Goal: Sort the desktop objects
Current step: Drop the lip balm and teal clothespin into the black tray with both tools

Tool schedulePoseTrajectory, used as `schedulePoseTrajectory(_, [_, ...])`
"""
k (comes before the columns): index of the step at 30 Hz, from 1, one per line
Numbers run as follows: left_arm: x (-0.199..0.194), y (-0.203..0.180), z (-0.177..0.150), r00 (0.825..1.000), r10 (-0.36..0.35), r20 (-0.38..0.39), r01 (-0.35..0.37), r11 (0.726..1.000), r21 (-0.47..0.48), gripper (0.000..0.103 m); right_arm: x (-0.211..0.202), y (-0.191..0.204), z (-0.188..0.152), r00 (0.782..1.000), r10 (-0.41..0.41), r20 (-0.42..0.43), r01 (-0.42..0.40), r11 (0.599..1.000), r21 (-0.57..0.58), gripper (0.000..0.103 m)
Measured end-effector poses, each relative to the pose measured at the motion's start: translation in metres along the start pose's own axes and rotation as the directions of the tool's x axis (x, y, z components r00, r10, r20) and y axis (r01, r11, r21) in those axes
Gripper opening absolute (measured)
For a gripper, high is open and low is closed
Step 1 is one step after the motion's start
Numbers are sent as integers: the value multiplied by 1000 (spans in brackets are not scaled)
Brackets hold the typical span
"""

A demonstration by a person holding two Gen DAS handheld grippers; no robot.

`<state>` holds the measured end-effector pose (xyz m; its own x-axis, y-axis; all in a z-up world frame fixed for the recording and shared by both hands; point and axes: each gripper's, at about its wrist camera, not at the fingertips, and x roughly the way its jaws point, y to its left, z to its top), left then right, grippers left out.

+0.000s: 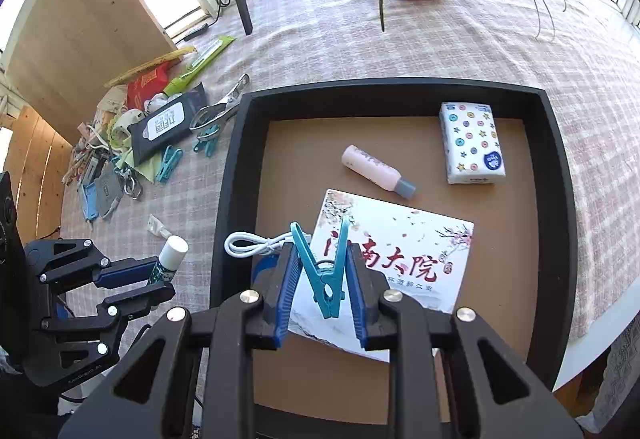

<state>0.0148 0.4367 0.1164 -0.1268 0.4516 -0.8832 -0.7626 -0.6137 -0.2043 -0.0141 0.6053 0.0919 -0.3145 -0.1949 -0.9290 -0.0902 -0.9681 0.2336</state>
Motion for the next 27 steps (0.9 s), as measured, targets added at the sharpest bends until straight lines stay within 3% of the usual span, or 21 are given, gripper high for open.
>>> schedulePoseTrajectory(7, [18, -57, 7, 998, -55, -23, 55, 998, 36, 14, -24, -59, -38, 999, -37, 11, 36, 994, 100, 24])
schedulePoseTrajectory(16, [27, -89, 12, 998, -46, -29, 48, 998, 37, 16, -32, -76, -48, 1000, -27, 1, 27, 996, 82, 25])
schedulePoseTrajectory(17, [27, -88, 12, 999, -32, -33, 33, 999, 26, 24, -32, -74, -48, 1000, -27, -5, 27, 997, 72, 26])
schedulePoseTrajectory(18, [27, -87, 13, 999, -21, -28, 21, 1000, 13, 31, -32, -73, -47, 999, -35, -10, 36, 997, 71, 33])
schedulePoseTrajectory(19, [25, -84, 13, 1000, -12, -21, 12, 1000, -1, 31, -33, -71, -47, 999, -40, -10, 40, 997, 68, 42])
schedulePoseTrajectory(20, [23, -80, 13, 1000, -5, -17, 5, 1000, -15, 31, -34, -69, -46, 999, -37, -4, 37, 997, 62, 43])
schedulePoseTrajectory(27, [-4, -34, 2, 997, 73, 3, -72, 991, -110, 31, -41, -36, -33, 1000, 9, 16, -10, 1000, 23, 44])
